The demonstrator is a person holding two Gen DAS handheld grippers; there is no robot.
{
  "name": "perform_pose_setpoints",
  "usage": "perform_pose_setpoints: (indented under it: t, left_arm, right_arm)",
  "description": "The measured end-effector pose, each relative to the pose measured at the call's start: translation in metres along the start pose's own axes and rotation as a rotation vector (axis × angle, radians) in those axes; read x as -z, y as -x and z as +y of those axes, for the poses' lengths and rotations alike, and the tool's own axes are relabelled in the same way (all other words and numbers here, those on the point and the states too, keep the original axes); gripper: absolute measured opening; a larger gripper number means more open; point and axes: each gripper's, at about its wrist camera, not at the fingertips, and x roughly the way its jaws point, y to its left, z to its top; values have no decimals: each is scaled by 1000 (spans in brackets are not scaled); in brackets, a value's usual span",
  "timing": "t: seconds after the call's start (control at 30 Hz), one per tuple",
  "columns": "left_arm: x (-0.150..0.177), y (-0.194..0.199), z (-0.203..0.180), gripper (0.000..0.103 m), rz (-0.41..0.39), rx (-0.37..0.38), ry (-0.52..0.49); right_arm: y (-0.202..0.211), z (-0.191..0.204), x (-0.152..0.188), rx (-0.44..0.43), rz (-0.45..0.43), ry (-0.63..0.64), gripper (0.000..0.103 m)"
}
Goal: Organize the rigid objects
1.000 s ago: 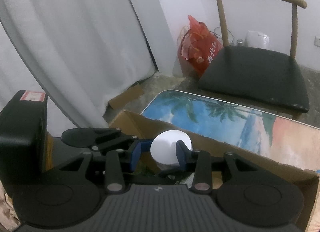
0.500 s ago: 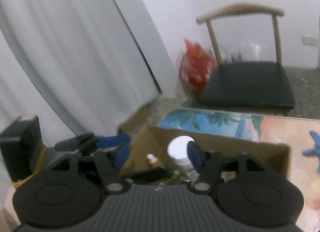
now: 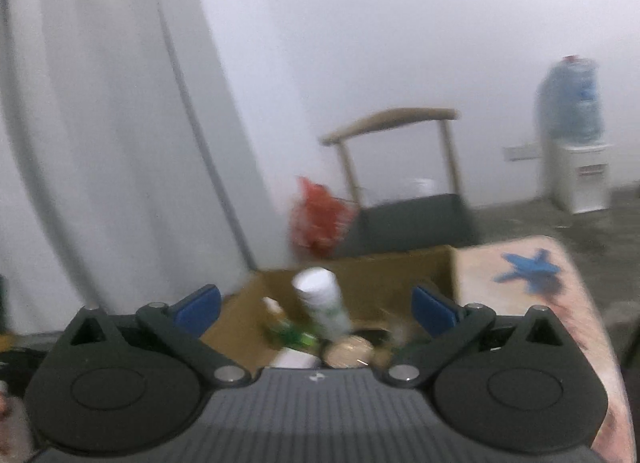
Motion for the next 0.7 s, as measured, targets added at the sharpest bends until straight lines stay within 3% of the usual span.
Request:
perform_pose_setpoints:
  t: [0.13, 0.2, 0.43, 0.7]
  left_arm:
    - [11, -8, -13, 103, -16, -151, -90]
    - [15, -16, -22, 103, 21, -153, -133]
    - [19, -44, -31, 103, 160, -110, -120]
    - [22, -37, -28, 103, 158, -120, -80]
  right_arm:
    - [-10, 7, 22, 196, 43, 30, 103]
    - [-16, 10, 31, 246, 66, 38, 103]
    - [-37, 3, 46, 211, 212, -38, 103]
    - [-41, 11, 56, 250, 239, 14, 103]
